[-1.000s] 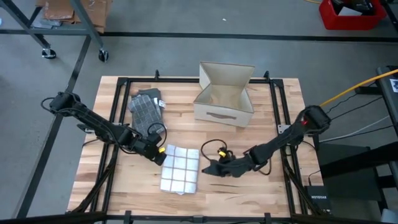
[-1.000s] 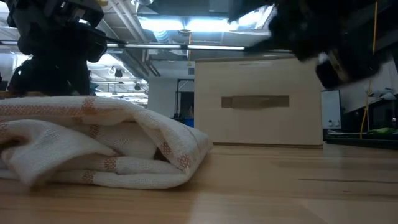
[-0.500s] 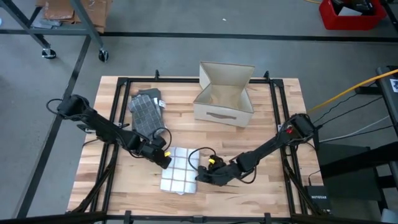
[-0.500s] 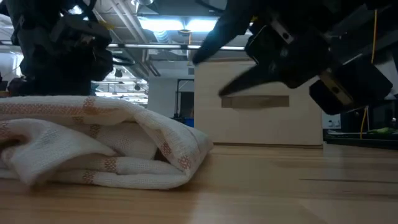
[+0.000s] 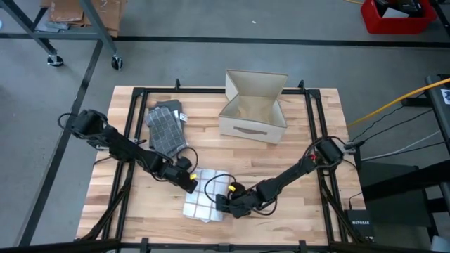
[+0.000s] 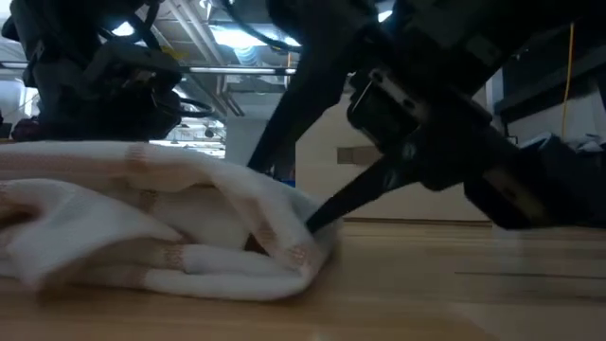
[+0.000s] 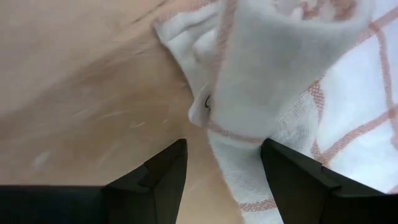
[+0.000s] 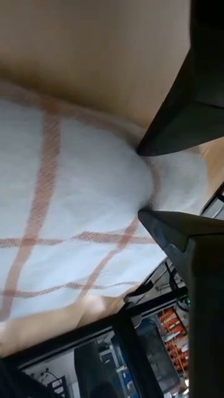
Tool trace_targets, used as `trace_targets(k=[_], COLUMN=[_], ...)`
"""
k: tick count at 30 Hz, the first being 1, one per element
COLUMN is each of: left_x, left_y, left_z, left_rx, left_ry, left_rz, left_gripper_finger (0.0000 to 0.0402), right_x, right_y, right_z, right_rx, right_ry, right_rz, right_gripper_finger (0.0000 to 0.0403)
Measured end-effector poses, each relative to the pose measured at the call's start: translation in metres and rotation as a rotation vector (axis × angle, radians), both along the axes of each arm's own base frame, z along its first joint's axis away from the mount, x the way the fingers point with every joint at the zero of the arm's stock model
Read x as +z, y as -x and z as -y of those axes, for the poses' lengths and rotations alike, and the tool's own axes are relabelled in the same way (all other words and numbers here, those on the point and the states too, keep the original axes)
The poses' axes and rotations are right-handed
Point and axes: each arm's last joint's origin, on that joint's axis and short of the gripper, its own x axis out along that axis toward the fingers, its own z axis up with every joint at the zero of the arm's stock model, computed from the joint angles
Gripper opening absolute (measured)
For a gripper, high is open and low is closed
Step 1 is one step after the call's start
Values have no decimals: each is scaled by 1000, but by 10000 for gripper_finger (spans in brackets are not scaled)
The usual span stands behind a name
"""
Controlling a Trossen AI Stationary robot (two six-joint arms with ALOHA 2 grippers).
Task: Fold towel
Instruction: Stack the white towel on top of the gray patterned towel
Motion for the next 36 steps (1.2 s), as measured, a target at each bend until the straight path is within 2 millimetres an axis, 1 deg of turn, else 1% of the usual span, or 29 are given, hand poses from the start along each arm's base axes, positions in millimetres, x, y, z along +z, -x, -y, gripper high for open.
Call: trace_targets(k=[6,12,16,19,25,30,33,36], left_x=[-10,-14,-13,-13,-14,-14,-14,-14], left_y=[-6,-9,-9,-9,-9,-9,-9,-9], left_z=[3,5,6,5,5,5,5,5], left_rx=[-7,-55,-78,-72,-82,-82,-80,-84], left_ry=[12,-2,-4,4,-2,-1,1,-1], left_rz=[1,4,12,9,9,7,6,6], left_gripper_finger=[198,198,198,198,198,198,198,198], right_x=[-11,-12,-11,-8,5,5,5,2], right_y=[-10,-13,-15,-17,-26,-23,-19,-10], right_z=[-1,7,8,7,3,-1,-9,-21], right_rx=[13,-7,2,15,37,15,1,-17], right_ry=[-20,-10,-61,-88,-84,-107,-146,-183], right_rz=[-21,-36,-41,-5,167,160,145,102], right_gripper_finger=[159,159,159,159,159,159,159,159])
